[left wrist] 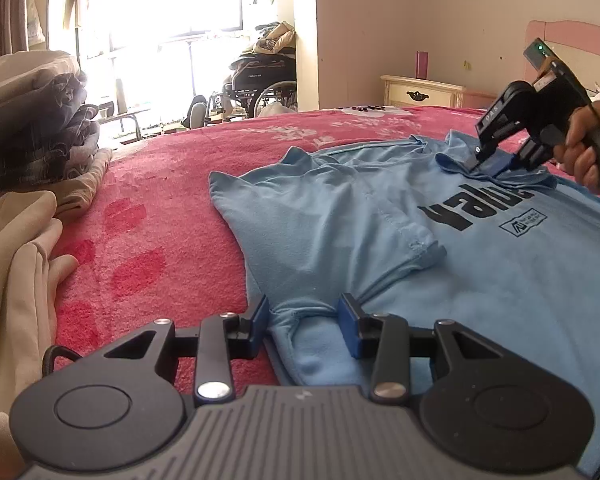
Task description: Fold clothes
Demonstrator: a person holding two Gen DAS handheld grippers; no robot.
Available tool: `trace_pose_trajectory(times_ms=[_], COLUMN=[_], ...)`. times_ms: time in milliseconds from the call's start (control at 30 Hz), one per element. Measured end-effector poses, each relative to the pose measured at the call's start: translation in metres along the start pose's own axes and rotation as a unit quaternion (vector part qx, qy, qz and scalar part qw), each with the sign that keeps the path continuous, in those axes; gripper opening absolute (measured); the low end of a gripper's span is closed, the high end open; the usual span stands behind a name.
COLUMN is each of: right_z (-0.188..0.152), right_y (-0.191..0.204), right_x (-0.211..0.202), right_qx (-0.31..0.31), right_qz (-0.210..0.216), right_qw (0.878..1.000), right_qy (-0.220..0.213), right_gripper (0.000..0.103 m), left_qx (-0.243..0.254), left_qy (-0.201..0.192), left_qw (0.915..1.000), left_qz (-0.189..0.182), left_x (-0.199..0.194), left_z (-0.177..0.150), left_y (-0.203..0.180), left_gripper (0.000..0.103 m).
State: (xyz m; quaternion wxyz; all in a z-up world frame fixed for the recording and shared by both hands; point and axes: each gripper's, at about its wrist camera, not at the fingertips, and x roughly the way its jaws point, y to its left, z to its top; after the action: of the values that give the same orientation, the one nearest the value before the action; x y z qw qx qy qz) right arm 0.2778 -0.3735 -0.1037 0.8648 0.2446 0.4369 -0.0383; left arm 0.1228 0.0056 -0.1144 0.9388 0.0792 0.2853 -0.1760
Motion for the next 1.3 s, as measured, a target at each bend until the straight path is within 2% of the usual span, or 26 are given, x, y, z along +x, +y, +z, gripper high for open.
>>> trace_pose_trajectory(times_ms=[33,133,267,367,400,533,633,733,833,967,1067,1100,1133,1167,1233,1300], right_z=[0.0,-0.003,-0.015,-0.038,-0.049,-0.105,-0.148,-0.186,-0.216,-0.248,-0.266,-0.269,-0.272,-0.274,-0.277,-0.28], right_y=[0.002,0.001,-0.016,-0.035,-0.042,-0.072,-0.096,-0.113,-0.121,-0.119,-0.111,-0.109,-0.106,-0.104,-0.1,-0.099], right_x=[-0.004,-0.042,-0.124,-0.202,-0.226,-0.316,-0.363,-0.388,-0.391,-0.381,-0.368,-0.365,-0.361,-0.359,-0.357,-0.359], right_qx=[-0.003,0.014,0.015,0.006,0.006,0.011,0.053,0.092,0.126,0.156,0.168,0.166,0.163,0.159,0.152,0.15], right_qz=[0.0,0.027,0.066,0.083,0.085,0.074,0.084,0.093,0.111,0.127,0.141,0.142,0.142,0.14,0.136,0.133], right_qw=[1.0,0.999,0.996,0.993,0.992,0.99,0.985,0.981,0.976,0.97,0.968,0.969,0.97,0.971,0.973,0.974], right_qy=[-0.01,-0.037,-0.062,-0.083,-0.09,-0.123,-0.143,-0.146,-0.139,-0.137,-0.124,-0.118,-0.113,-0.11,-0.105,-0.107], right_gripper=[0.031,0.03,0.031,0.036,0.04,0.041,0.043,0.045,0.047,0.048,0.049,0.049,0.049,0.049,0.049,0.05], left_qx=[-0.003,-0.006,0.014,-0.007,-0.016,-0.041,-0.044,-0.01,0.02,0.039,-0.004,-0.021,-0.047,-0.082,-0.154,-0.216], left_qy=[0.001,0.01,-0.006,-0.024,-0.029,-0.024,0.007,0.051,0.099,0.156,0.195,0.2,0.203,0.211,0.245,0.278], left_qw=[1.0,0.9999,0.9998,0.9996,0.9995,0.9985,0.9962,0.9914,0.9827,0.9711,0.9636,0.9635,0.9638,0.9603,0.9383,0.9105], left_qz=[-0.003,-0.009,0.014,0.01,0.004,-0.027,-0.076,-0.12,-0.156,-0.177,-0.183,-0.177,-0.166,-0.163,-0.19,-0.217], left_x=[0.0,-0.003,-0.027,-0.055,-0.065,-0.107,-0.138,-0.164,-0.186,-0.205,-0.209,-0.209,-0.208,-0.204,-0.196,-0.184], left_z=[0.001,0.009,0.027,0.044,0.049,0.06,0.054,0.035,0.007,-0.03,-0.048,-0.05,-0.051,-0.052,-0.06,-0.068], left_y=[0.001,0.005,0.004,0.003,0.002,-0.012,-0.029,-0.056,-0.081,-0.1,-0.092,-0.087,-0.077,-0.064,-0.044,-0.027], left_gripper=[0.042,0.059,0.061,0.061,0.061,0.062,0.062,0.062,0.062,0.061,0.057,0.057,0.056,0.056,0.055,0.055])
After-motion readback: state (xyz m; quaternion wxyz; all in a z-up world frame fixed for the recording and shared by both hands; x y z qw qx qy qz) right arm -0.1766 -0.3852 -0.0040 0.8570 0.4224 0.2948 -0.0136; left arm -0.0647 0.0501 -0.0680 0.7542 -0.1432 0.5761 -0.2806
